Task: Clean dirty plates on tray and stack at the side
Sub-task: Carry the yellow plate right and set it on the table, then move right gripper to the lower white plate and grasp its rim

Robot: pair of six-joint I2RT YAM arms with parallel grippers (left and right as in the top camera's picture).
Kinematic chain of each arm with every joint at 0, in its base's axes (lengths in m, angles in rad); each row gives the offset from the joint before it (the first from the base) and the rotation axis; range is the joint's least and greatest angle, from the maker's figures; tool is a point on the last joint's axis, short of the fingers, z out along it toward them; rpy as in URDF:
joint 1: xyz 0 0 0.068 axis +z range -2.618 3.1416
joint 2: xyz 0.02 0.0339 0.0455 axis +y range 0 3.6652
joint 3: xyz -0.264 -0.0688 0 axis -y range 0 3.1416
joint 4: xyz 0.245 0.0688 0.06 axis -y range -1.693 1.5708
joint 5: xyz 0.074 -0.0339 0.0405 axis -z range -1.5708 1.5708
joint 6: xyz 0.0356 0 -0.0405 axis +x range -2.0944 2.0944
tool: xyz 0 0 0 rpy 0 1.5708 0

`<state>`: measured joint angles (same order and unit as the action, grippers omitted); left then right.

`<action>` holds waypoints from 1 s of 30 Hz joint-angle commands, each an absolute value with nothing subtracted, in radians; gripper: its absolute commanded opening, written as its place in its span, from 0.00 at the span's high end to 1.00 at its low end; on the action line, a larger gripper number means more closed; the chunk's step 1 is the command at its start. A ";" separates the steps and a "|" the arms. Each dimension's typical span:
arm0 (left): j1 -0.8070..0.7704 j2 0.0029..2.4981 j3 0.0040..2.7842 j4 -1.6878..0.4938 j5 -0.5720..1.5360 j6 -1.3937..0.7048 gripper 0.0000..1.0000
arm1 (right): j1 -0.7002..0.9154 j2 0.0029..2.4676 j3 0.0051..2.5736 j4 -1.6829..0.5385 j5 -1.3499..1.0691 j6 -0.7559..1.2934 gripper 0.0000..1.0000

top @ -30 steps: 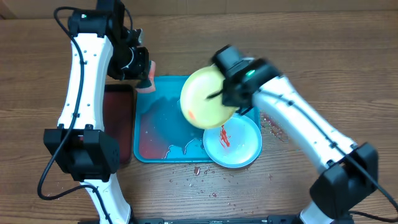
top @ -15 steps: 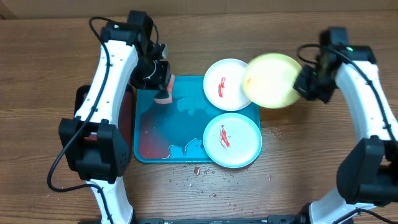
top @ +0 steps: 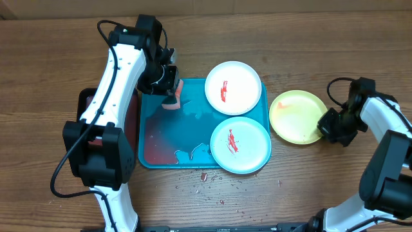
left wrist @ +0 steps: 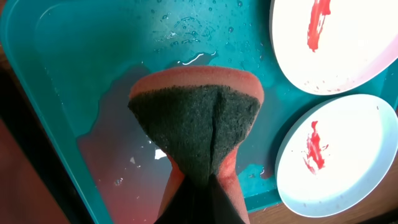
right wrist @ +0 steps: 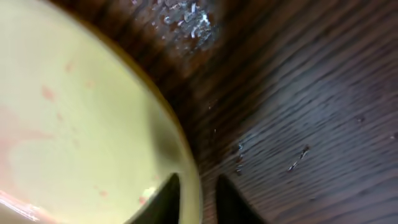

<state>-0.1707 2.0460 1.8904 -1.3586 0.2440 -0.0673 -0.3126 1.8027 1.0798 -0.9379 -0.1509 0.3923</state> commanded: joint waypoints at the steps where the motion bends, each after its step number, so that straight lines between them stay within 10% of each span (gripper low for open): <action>1: -0.179 2.034 1.887 -1.353 0.259 -0.059 0.96 | -0.322 1.789 1.082 -0.944 -0.189 0.377 0.59; 8: -0.167 2.023 1.984 -1.437 0.215 -0.060 0.96 | -0.310 1.727 1.199 -1.048 -0.471 0.189 0.33; 30: -0.158 1.687 1.911 -1.589 -0.065 -0.255 0.96 | 0.208 1.599 0.980 -0.949 -0.224 0.372 0.64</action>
